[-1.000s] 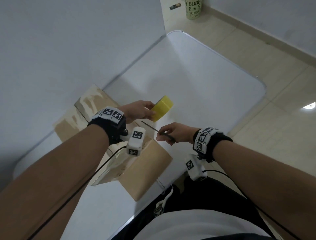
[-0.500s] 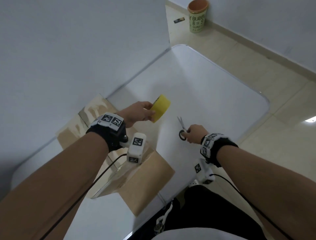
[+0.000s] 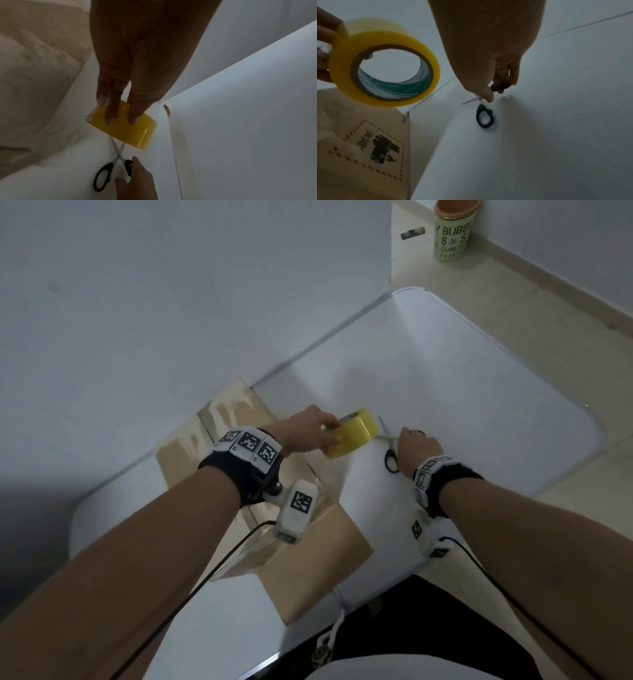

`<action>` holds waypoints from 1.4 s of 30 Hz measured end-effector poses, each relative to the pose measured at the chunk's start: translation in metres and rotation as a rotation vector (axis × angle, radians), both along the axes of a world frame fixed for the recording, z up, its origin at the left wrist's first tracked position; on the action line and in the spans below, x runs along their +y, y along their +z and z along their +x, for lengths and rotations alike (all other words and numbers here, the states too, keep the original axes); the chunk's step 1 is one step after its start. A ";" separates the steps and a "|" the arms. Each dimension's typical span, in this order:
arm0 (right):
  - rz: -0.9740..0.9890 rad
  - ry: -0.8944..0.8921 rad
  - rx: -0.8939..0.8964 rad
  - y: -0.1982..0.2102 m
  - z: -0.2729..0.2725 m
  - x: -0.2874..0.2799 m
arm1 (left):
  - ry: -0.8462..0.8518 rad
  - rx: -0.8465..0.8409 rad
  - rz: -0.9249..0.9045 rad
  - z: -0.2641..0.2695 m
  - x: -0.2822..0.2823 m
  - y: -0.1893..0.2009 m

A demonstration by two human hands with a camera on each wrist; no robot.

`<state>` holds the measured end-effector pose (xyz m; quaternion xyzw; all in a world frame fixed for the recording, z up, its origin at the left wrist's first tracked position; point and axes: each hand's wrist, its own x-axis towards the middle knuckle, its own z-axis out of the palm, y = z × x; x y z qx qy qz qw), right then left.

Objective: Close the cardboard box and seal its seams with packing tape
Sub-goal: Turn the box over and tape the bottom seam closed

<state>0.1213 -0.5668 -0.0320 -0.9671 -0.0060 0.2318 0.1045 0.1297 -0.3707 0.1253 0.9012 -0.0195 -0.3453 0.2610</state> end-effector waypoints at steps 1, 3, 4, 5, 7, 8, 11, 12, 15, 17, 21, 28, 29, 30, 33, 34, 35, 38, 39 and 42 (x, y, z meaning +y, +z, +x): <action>-0.081 0.077 0.007 0.002 0.001 -0.002 | -0.008 -0.002 0.012 0.000 -0.001 0.000; -0.168 0.144 0.043 0.003 0.001 -0.006 | -0.022 0.011 0.024 0.002 -0.003 -0.001; -0.138 0.128 0.048 0.003 0.002 -0.006 | -0.030 0.016 0.035 0.002 -0.004 -0.002; -0.062 0.092 0.009 0.004 0.004 -0.006 | -0.039 0.016 0.045 0.003 -0.005 -0.003; 0.260 -0.007 -0.240 0.006 0.012 -0.002 | -0.067 0.013 0.076 0.005 -0.006 -0.004; 0.446 -0.036 -0.395 0.012 0.016 0.002 | -0.096 0.008 0.106 0.007 -0.007 -0.005; 0.680 0.017 -0.588 0.047 0.022 0.013 | -0.186 -0.014 0.200 0.012 -0.010 -0.009; 0.648 0.132 -0.557 0.057 0.021 0.017 | -0.191 -0.016 0.201 0.013 -0.011 -0.011; 0.502 0.457 -0.345 0.067 0.015 0.025 | -0.180 -0.025 0.183 0.017 -0.012 -0.015; 0.495 0.480 -0.213 0.064 0.014 0.025 | -0.180 -0.041 0.212 0.017 -0.011 -0.018; 0.471 0.354 -0.205 0.058 0.018 0.028 | -0.109 -0.083 0.146 0.016 -0.018 -0.023; 0.226 0.182 -0.273 0.035 0.036 0.011 | 0.159 0.041 -0.221 0.015 -0.034 -0.025; 0.197 0.142 -0.256 0.033 0.037 0.007 | 0.192 0.048 -0.249 0.016 -0.030 -0.024; 0.168 0.100 -0.224 0.030 0.040 0.001 | 0.224 0.044 -0.271 0.017 -0.024 -0.023; 0.021 0.064 -0.124 0.021 0.047 -0.015 | 0.306 -0.018 -0.290 0.017 -0.001 -0.020; -0.030 0.082 -0.096 0.018 0.049 -0.019 | 0.320 -0.041 -0.286 0.017 0.007 -0.020; -0.069 0.108 -0.069 0.017 0.051 -0.021 | 0.331 -0.060 -0.276 0.015 0.014 -0.021; -0.033 0.090 0.045 0.012 0.057 -0.019 | 0.349 -0.108 -0.249 0.007 0.029 -0.023; 0.030 0.045 0.093 0.010 0.058 -0.017 | 0.351 -0.117 -0.246 0.004 0.033 -0.025; 0.199 -0.075 0.052 0.004 0.054 -0.015 | 0.329 -0.135 -0.234 -0.005 0.040 -0.027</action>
